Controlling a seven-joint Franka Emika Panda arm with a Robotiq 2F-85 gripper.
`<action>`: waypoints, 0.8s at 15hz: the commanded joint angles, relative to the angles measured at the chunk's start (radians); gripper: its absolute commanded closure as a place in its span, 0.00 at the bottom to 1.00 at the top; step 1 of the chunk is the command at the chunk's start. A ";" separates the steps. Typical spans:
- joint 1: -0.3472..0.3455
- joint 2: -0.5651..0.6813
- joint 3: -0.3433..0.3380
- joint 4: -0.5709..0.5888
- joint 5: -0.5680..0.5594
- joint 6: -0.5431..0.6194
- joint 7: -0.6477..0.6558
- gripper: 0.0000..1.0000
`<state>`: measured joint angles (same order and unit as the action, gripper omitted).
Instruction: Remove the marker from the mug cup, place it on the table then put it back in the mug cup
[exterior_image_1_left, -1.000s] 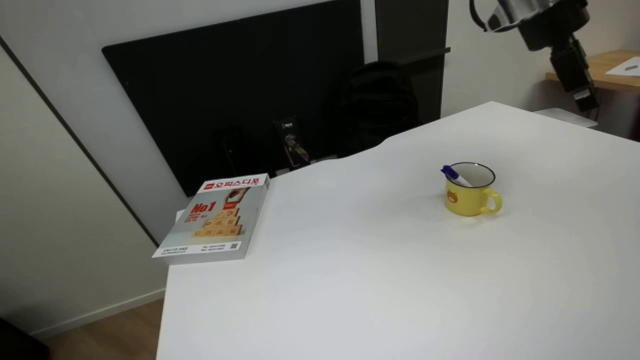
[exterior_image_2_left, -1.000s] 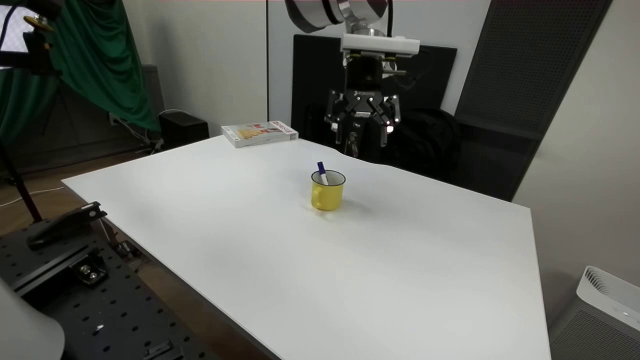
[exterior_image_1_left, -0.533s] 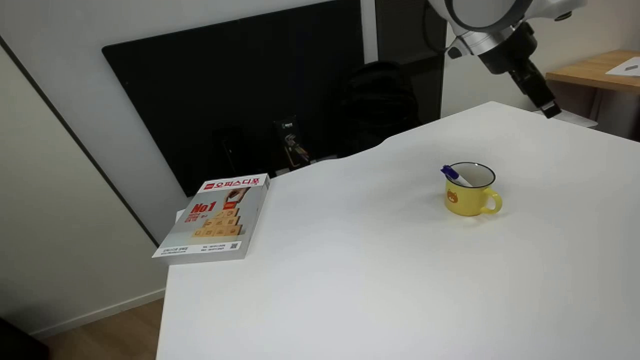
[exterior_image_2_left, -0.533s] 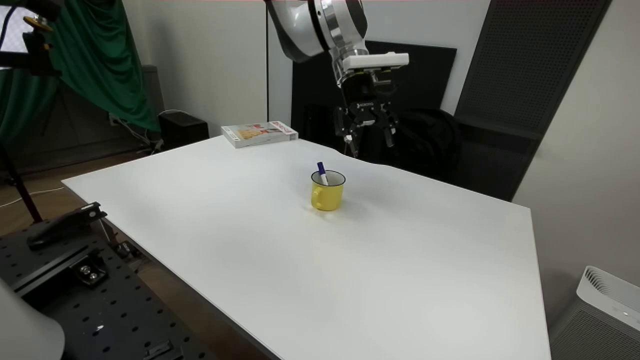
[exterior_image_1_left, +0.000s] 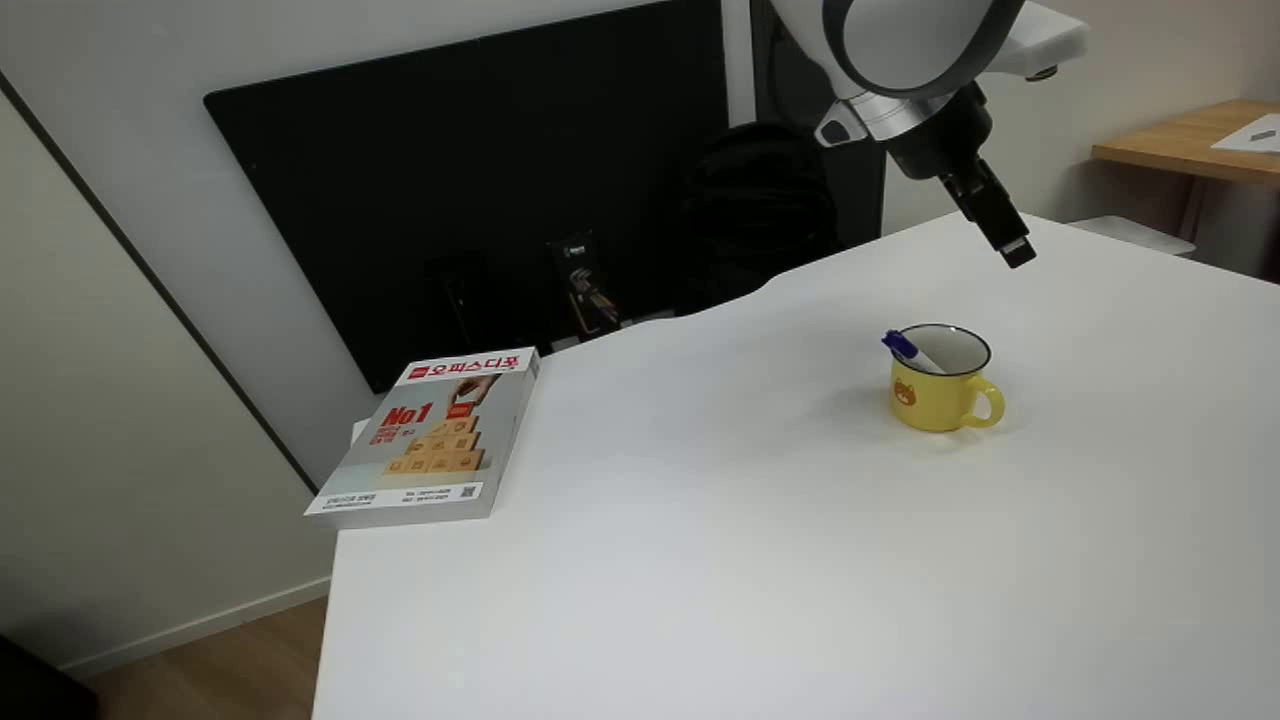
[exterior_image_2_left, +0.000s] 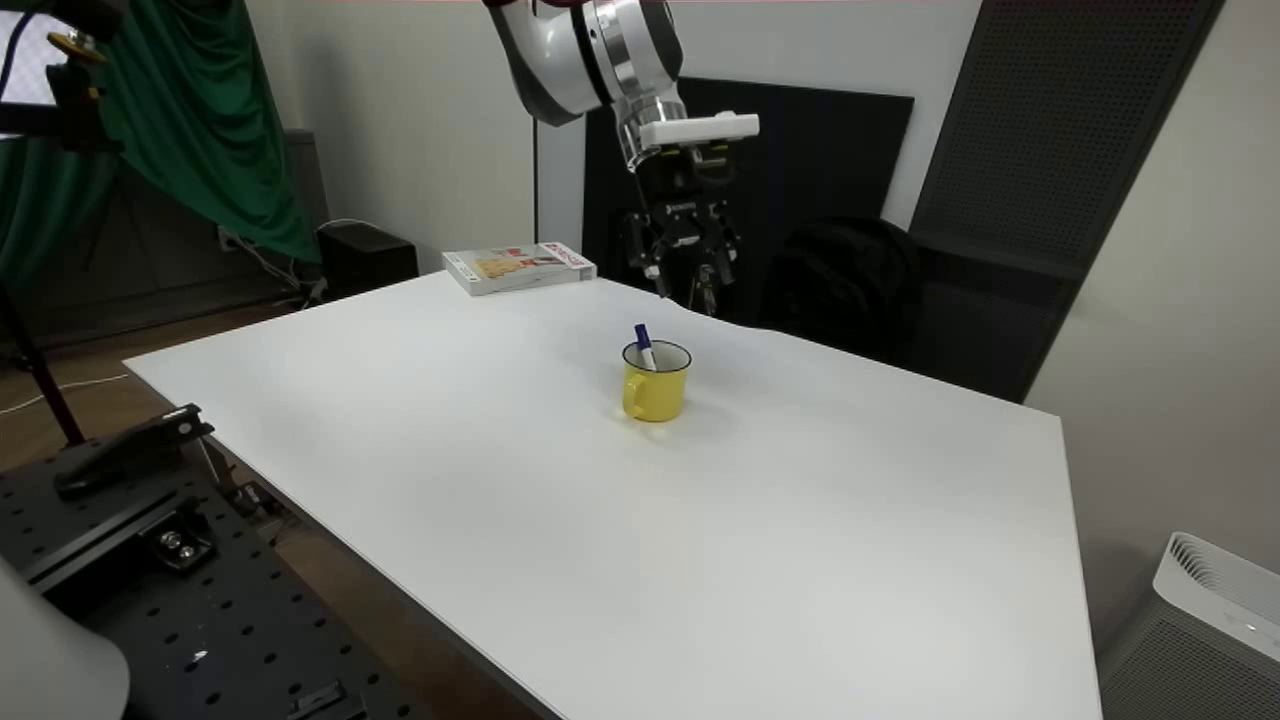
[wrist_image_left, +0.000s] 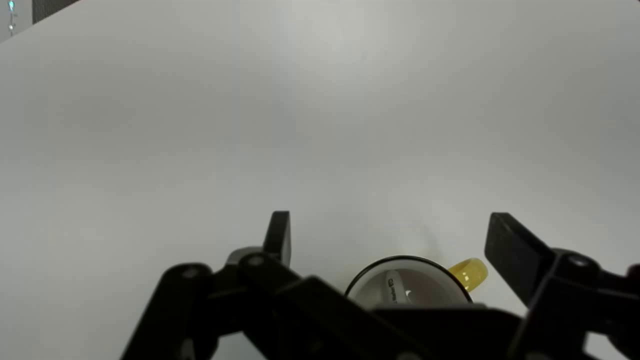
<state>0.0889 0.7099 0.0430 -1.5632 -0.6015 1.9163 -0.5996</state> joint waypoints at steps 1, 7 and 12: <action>0.003 0.021 0.011 0.024 0.023 0.009 0.021 0.00; 0.018 0.056 0.023 0.033 0.055 0.060 0.020 0.00; 0.041 0.091 0.023 0.043 0.054 0.116 0.014 0.00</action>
<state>0.1178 0.7636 0.0661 -1.5626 -0.5490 2.0149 -0.5993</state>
